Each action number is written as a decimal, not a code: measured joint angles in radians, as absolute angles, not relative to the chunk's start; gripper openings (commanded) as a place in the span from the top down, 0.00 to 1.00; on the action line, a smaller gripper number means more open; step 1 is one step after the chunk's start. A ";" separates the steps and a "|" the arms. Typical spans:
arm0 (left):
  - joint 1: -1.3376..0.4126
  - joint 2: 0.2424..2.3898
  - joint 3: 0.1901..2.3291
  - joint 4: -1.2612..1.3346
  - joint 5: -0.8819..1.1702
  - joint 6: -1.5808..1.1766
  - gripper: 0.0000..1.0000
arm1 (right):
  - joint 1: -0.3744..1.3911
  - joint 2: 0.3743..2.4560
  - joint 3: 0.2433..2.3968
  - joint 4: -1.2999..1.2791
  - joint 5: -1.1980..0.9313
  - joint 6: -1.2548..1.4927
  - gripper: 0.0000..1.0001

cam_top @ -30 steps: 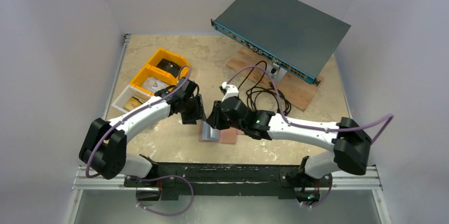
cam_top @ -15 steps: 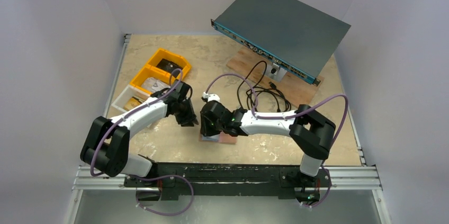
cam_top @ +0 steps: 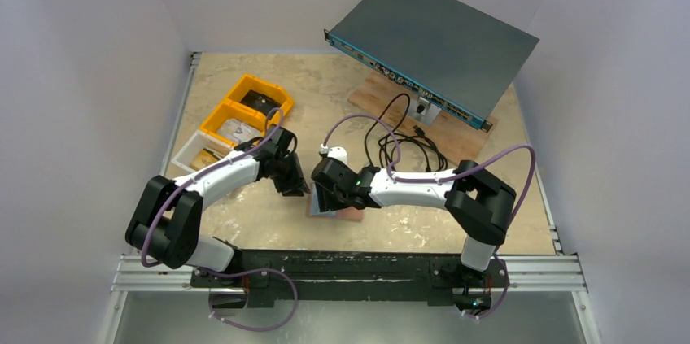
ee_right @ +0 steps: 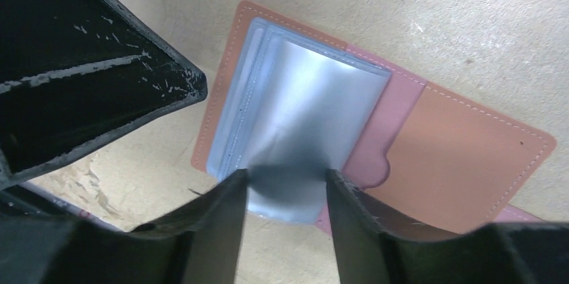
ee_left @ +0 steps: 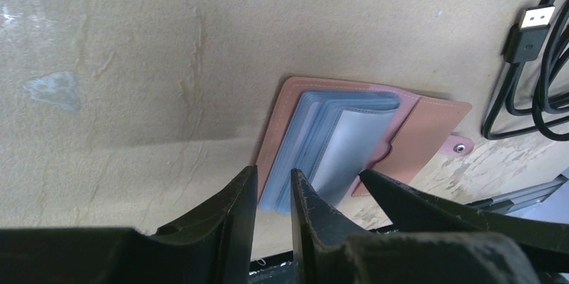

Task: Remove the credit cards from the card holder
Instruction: Open the card holder at the center of the board, then remove the credit card from the card holder.

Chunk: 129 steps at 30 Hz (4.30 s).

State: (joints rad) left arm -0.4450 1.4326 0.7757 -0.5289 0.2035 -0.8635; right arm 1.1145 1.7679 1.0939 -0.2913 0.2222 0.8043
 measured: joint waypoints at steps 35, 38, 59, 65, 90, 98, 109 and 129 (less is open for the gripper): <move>-0.511 1.432 0.740 -0.516 0.207 -0.875 0.76 | 1.068 1.787 1.007 -0.125 0.189 0.833 0.99; -0.527 1.428 0.753 -0.531 0.191 -0.875 0.77 | 1.053 1.775 0.971 -0.080 0.160 0.836 1.00; -0.623 1.531 0.879 -0.577 0.098 -0.875 0.90 | 0.997 1.687 0.747 0.175 -0.051 0.908 0.94; -0.631 1.582 0.880 -0.522 0.140 -0.880 0.91 | 0.984 1.652 0.705 0.211 -0.080 0.923 0.81; -0.682 1.660 0.908 -0.347 0.331 -0.879 0.84 | 0.981 1.277 0.689 0.001 0.110 0.910 0.74; -0.682 1.700 0.915 -0.346 0.349 -0.880 0.85 | 0.981 1.373 0.649 0.052 0.084 0.900 0.91; -0.682 1.654 0.937 -0.438 0.297 -0.862 0.78 | 0.981 1.519 0.633 0.095 0.062 0.901 1.00; -0.680 1.365 0.783 -0.643 0.069 -0.845 0.83 | 1.008 1.533 0.682 0.066 -0.004 0.881 0.90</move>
State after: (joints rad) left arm -0.6800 1.3655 0.7826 -0.6434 0.0689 -0.8448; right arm 1.0077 1.5333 0.6815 0.0662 -0.0044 0.8814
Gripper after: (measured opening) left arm 0.180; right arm 0.073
